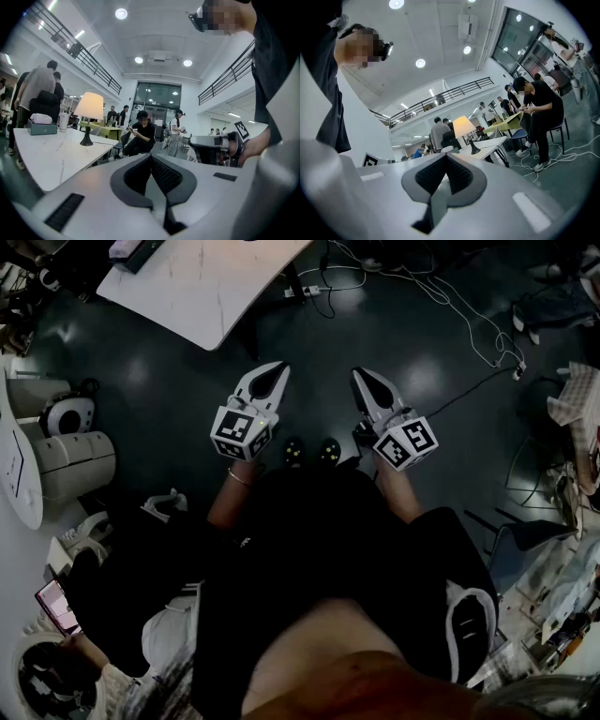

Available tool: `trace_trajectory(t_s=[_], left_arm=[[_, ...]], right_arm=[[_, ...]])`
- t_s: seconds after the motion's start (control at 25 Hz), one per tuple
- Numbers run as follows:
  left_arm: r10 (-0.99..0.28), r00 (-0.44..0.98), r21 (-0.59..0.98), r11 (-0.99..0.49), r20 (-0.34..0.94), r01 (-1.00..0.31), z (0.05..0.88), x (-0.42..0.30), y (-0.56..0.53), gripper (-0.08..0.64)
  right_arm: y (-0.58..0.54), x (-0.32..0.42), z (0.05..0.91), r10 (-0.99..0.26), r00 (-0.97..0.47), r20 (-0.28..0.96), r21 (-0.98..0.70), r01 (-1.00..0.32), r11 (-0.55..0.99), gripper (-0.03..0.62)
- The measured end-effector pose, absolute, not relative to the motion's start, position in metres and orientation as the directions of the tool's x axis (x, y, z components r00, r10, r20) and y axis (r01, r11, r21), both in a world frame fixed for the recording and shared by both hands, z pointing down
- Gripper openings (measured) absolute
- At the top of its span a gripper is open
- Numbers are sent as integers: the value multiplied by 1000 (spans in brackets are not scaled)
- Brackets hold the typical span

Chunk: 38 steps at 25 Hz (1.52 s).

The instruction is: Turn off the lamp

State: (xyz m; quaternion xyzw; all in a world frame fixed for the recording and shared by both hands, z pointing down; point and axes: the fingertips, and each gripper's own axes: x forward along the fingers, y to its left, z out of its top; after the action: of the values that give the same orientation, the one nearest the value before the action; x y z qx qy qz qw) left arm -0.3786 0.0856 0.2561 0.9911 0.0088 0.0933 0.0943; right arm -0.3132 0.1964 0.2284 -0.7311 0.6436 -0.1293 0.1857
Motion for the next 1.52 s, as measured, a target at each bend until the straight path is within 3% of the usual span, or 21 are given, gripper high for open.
trace_trajectory(t_s=[0.68,1.52], left_arm=[[39,981,184,-983,188,3,256,-372,99,8],[112,975,183,-980,193,76,260,-308,185,8]], right_arm=[[218,-304,227,-983,162,-91,-467,-878,-101,0],[327,-254,231,-953,269,-143,-476,-862,-172,0]])
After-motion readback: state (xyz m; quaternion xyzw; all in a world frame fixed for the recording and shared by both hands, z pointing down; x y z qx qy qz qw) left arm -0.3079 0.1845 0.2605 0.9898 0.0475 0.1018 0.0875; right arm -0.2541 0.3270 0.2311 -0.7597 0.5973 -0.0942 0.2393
